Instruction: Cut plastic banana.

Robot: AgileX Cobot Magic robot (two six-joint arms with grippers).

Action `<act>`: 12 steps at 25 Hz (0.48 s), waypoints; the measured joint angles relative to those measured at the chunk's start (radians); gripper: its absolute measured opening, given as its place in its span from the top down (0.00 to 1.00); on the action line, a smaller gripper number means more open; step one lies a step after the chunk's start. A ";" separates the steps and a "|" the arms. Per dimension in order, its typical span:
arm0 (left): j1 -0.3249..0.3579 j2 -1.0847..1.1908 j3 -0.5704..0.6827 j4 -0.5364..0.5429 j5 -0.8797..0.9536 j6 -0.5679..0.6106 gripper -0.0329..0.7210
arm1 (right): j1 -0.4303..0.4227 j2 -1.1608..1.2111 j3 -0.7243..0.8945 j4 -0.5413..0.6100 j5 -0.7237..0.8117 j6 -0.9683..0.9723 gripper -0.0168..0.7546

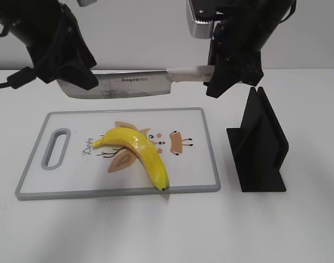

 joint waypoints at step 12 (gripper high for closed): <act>0.000 0.073 -0.001 0.013 -0.024 0.001 0.66 | 0.000 0.023 -0.005 0.015 -0.002 -0.011 0.76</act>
